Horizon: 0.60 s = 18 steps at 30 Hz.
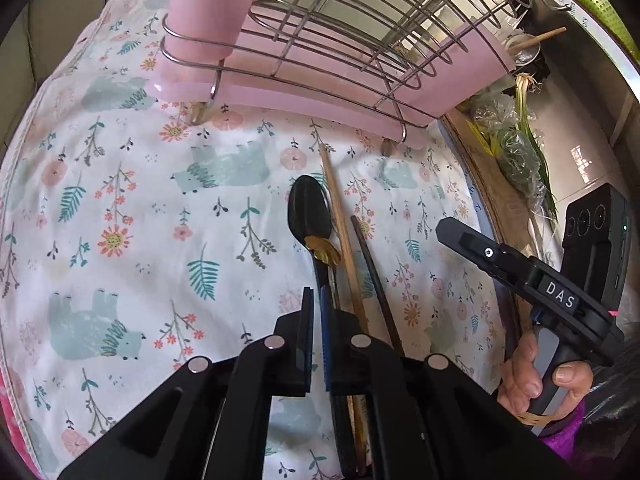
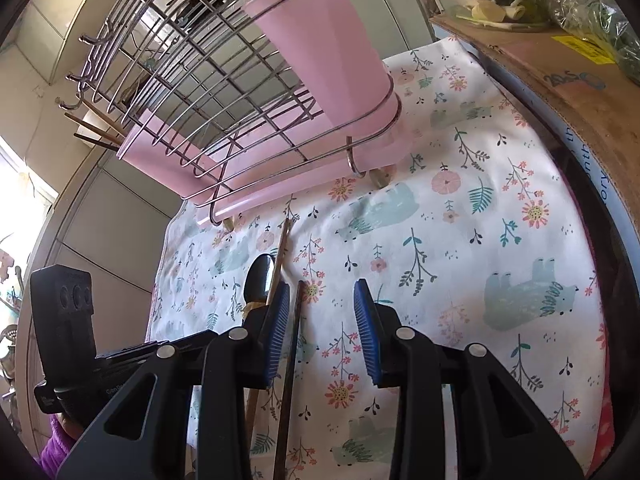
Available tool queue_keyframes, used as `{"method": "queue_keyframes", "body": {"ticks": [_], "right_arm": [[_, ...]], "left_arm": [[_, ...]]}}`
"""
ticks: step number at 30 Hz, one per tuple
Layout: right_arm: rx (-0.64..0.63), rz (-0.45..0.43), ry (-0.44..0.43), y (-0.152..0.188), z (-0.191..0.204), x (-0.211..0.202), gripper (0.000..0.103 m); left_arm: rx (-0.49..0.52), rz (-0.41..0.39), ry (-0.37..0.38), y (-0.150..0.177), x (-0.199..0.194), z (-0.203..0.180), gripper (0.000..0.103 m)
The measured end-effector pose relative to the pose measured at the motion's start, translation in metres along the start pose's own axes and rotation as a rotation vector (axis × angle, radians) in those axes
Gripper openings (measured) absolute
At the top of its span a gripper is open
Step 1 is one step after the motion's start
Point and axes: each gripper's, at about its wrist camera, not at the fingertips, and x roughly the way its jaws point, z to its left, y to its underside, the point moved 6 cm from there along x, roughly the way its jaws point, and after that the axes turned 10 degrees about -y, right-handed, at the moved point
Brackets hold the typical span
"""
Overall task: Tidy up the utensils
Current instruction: 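Grasp the black spoon with the left tool while the right tool grasps a wooden chopstick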
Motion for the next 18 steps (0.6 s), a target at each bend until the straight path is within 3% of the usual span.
{"method": "queue_keyframes", "body": {"ticks": [6,11,15,18], "right_arm": [[-0.005,0.007,0.006,0.001,0.0,0.002,0.034],[0.0,0.009,0.014,0.001,-0.004,0.005,0.034],[0.002,0.018,0.013,0.002,-0.003,0.009,0.034],[-0.01,0.03,0.012,0.002,0.001,0.015,0.034]], "left_arm": [[0.0,0.009,0.031,-0.003,0.016,-0.006,0.007],[-0.043,0.004,0.077,-0.004,0.014,-0.002,0.003],[-0.051,-0.052,0.045,-0.008,-0.001,0.009,0.002],[-0.047,-0.11,-0.044,-0.011,-0.015,0.022,0.0]]}}
